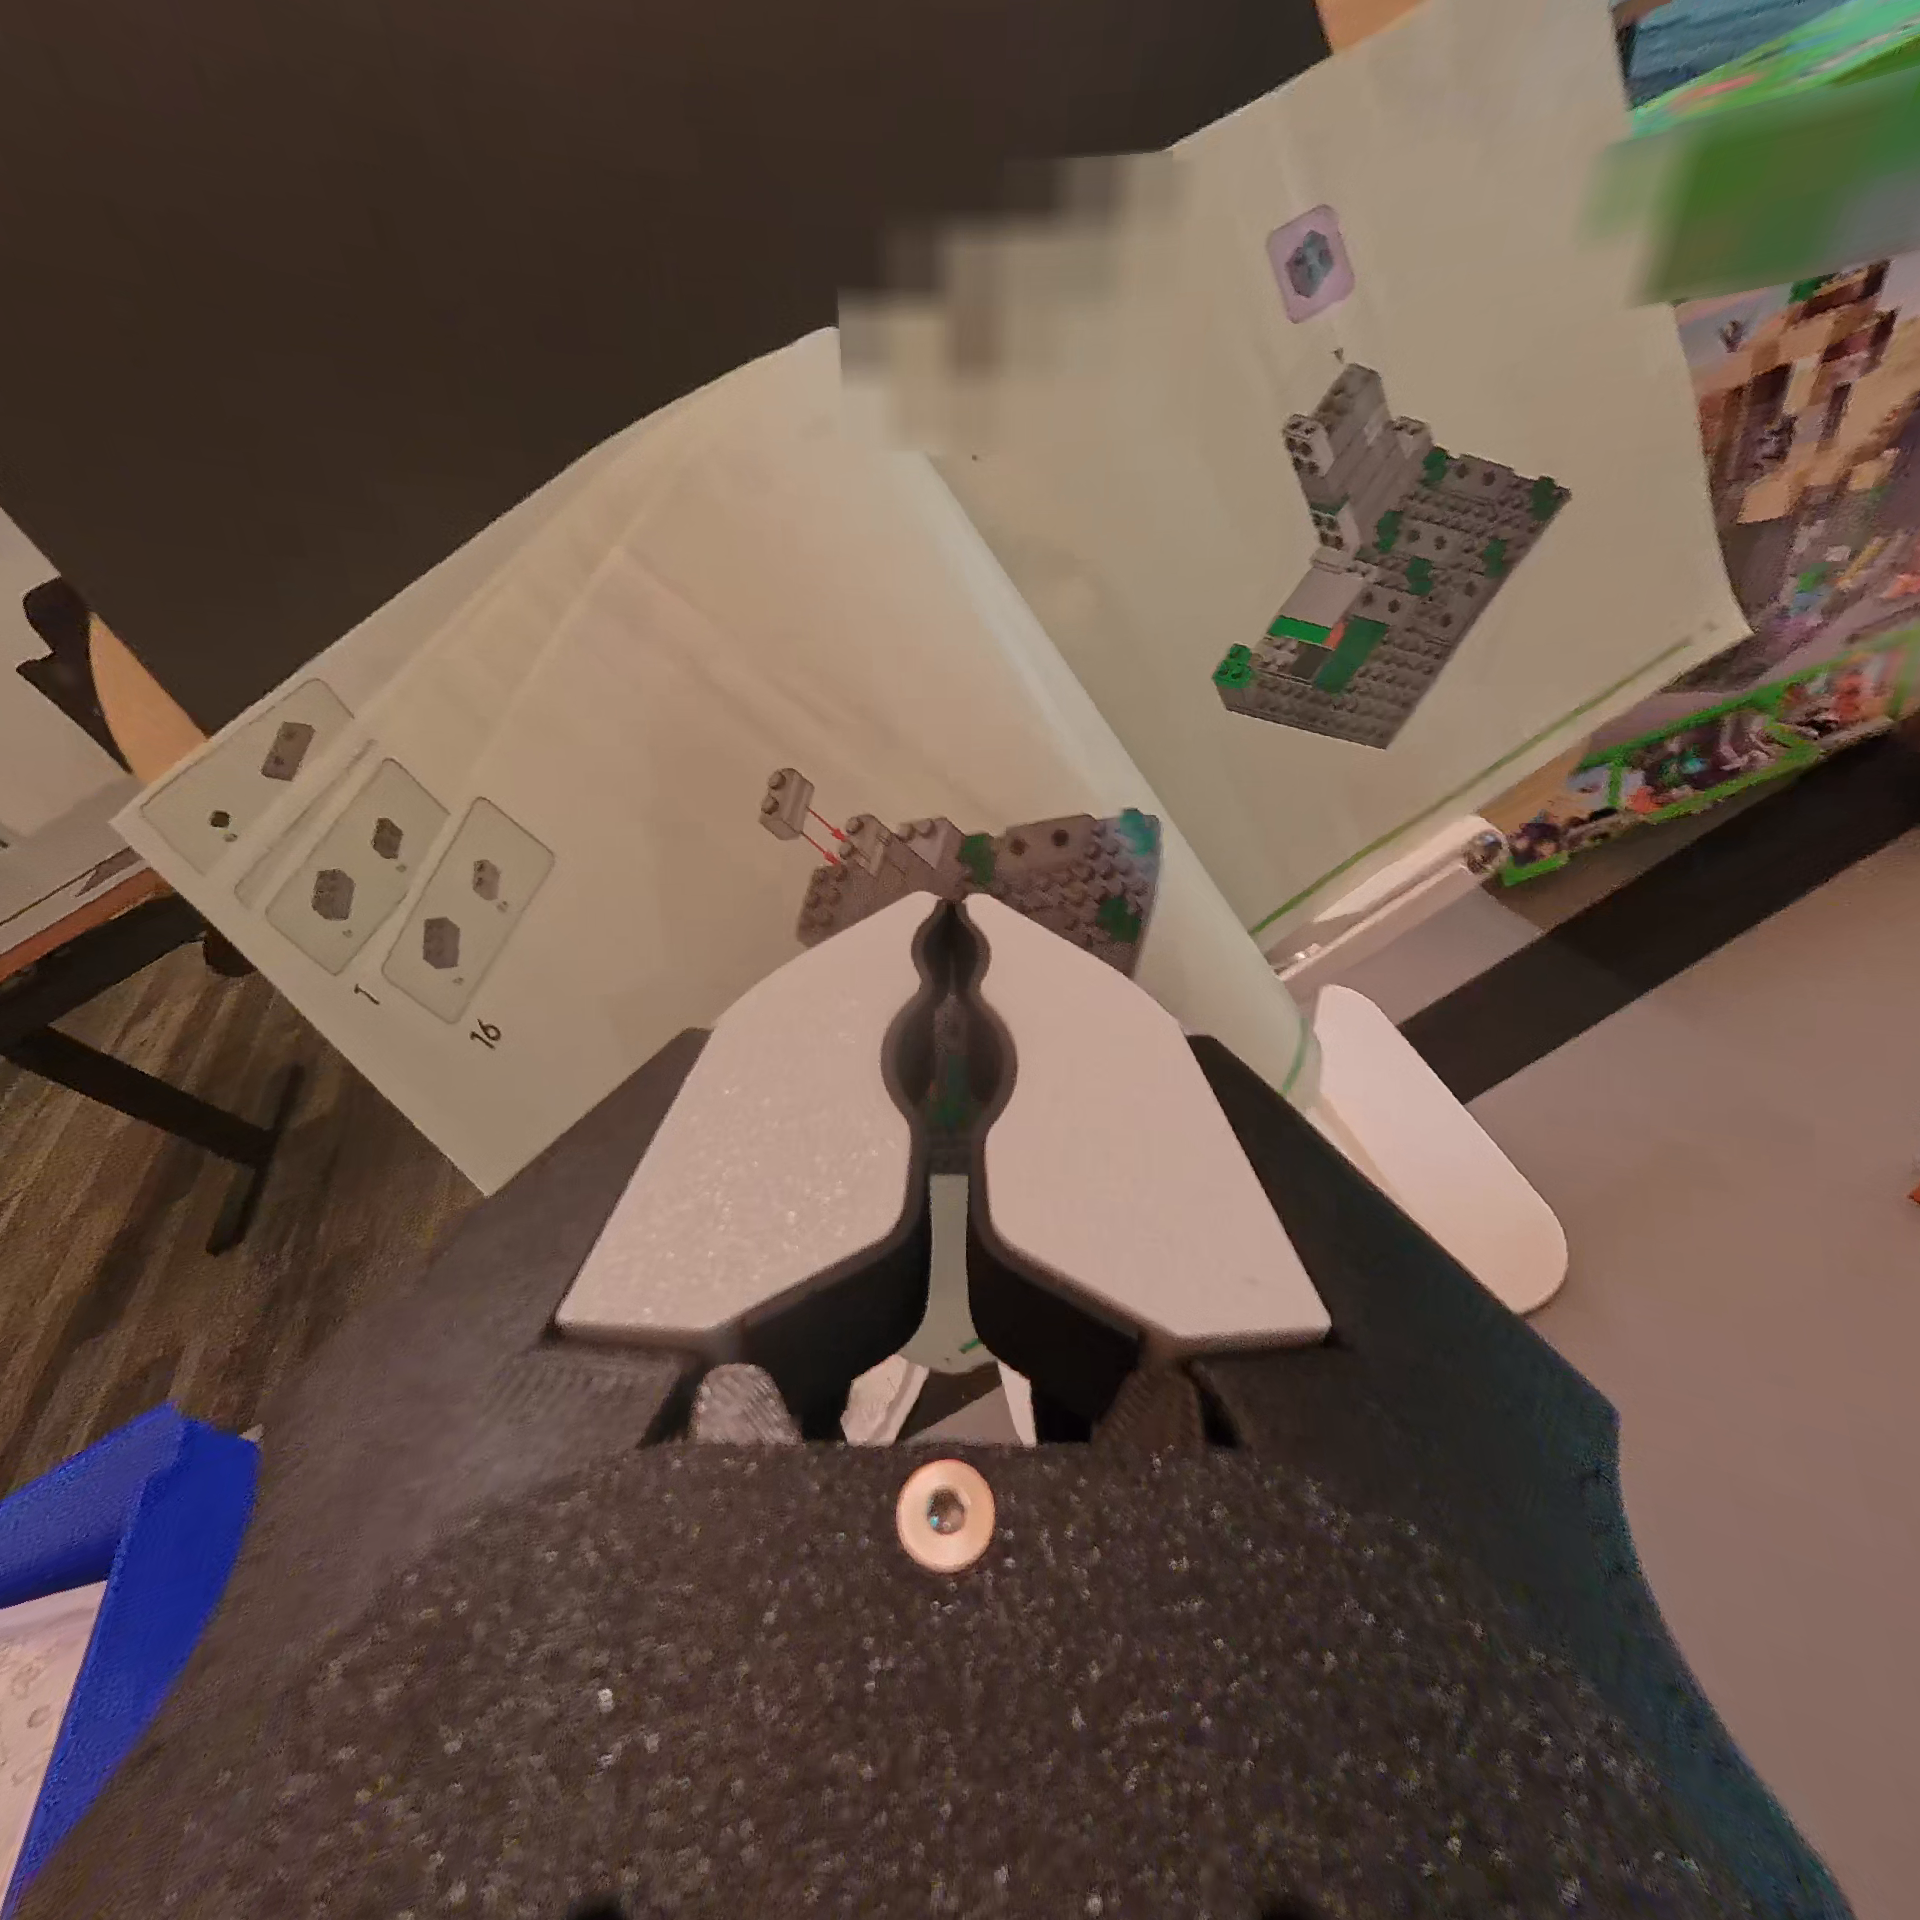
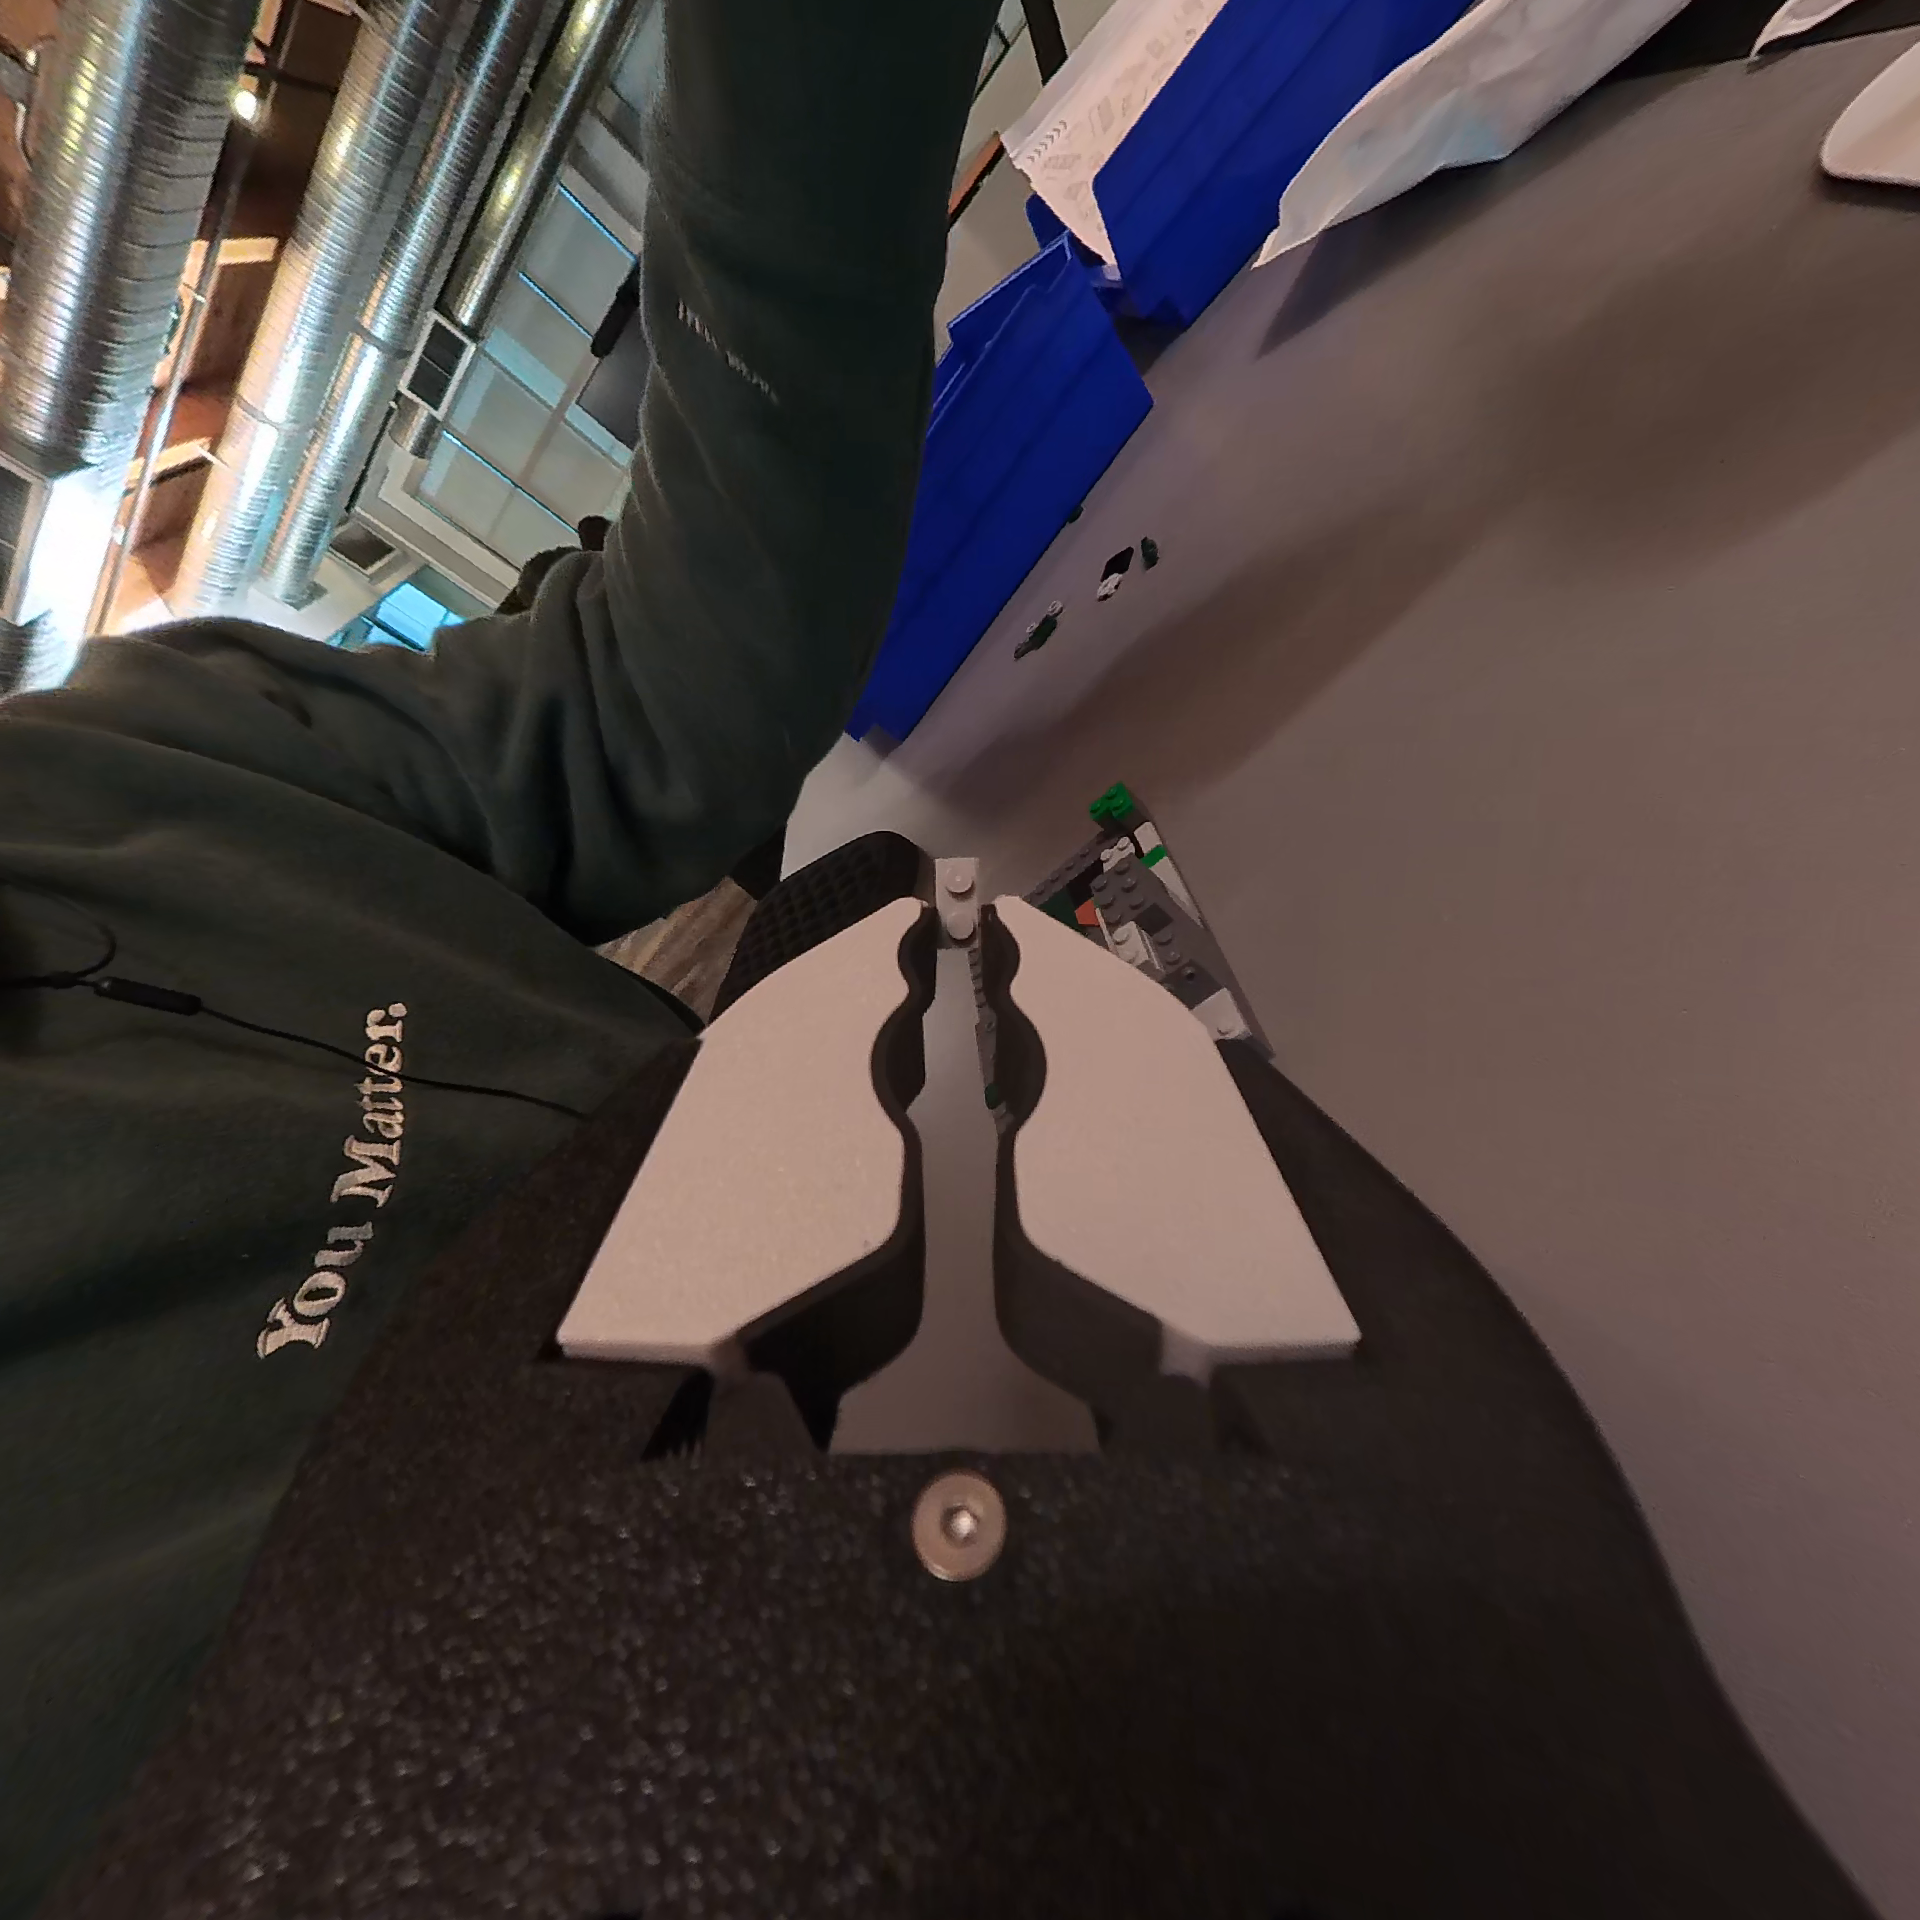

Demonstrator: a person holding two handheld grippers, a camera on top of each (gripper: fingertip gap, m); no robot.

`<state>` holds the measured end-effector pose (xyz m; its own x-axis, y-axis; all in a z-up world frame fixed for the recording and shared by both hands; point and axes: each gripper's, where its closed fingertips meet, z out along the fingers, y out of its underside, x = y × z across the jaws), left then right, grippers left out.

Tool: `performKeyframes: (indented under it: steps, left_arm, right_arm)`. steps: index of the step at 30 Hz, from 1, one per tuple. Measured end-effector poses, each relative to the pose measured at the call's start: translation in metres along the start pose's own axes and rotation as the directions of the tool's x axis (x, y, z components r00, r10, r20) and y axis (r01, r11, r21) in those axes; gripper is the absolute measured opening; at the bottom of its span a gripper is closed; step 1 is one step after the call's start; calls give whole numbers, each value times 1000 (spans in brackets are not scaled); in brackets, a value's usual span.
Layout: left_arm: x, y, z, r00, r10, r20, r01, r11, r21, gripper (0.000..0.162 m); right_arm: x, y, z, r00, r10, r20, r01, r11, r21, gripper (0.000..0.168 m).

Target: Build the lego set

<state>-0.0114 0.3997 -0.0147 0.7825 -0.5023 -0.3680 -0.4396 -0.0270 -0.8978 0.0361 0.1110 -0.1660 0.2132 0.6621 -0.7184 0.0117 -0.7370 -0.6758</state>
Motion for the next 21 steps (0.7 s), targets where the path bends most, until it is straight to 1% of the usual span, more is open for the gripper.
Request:
performKeyframes:
  steps: [4,7,9,12,17,21]
  left_arm:
    - [19,11,-20,999,15,-50,-15,1000,-3,0]
    - [40,25,-45,993,24,-116,-24,1000,1,0]
    - [57,41,-63,985,33,-168,-35,999,-10,0]
    - [86,73,-92,967,63,-248,-77,996,-48,0]
    - [137,126,-144,908,67,-414,-113,990,-88,0]
    - [164,163,-174,855,31,-517,-108,987,-119,0]
  right_arm:
    - [-1,-1,1,1000,-21,-20,21,1000,-3,7]
    - [-1,1,2,997,-55,-54,53,998,-25,8]
    - [2,4,4,991,-98,-96,94,994,-51,8]
    - [11,10,8,965,-194,-174,175,977,-123,8]
    - [26,20,24,894,-377,-243,307,909,-282,7]
    - [42,31,33,815,-522,-250,386,812,-438,8]
